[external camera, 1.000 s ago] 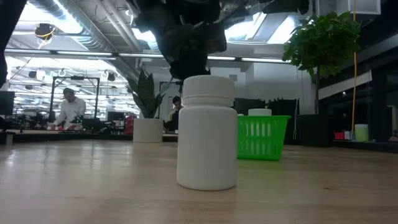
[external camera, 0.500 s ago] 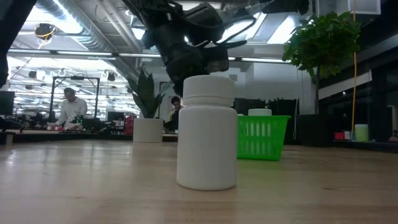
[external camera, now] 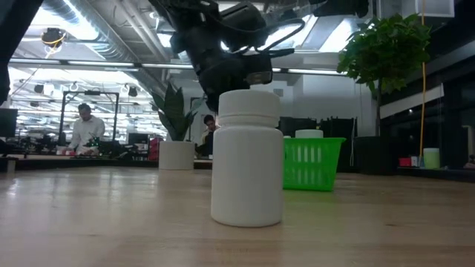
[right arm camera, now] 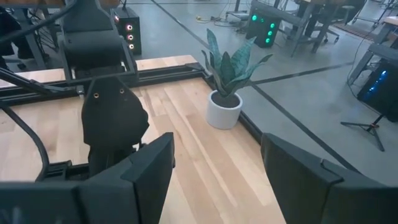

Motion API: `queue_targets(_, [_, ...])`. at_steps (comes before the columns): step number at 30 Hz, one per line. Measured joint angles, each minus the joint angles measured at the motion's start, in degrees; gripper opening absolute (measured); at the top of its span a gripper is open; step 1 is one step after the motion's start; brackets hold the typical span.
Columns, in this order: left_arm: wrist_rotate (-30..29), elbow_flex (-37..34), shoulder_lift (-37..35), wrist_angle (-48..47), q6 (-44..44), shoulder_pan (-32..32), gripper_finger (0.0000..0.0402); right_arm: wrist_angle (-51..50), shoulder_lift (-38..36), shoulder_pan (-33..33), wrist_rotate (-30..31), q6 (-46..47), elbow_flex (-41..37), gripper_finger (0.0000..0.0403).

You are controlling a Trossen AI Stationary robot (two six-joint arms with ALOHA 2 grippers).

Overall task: Pick and place pill bottles into a basket
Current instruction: Put the white pill bottle into the green bin

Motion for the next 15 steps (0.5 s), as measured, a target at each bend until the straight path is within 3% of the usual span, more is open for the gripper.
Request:
queue_targets(10, [-6.22, 19.46, -1.73, -20.38, 6.30, -1.57, 0.0260, -1.00, -0.45, 3.15, -7.38, 1.55, 0.01, 0.0243])
queue_targets(15, [-9.92, 20.82, -8.85, -22.47, 5.40, -2.56, 0.0260, -17.73, -2.60, 11.63, -5.86, 13.09, 2.60, 0.0243])
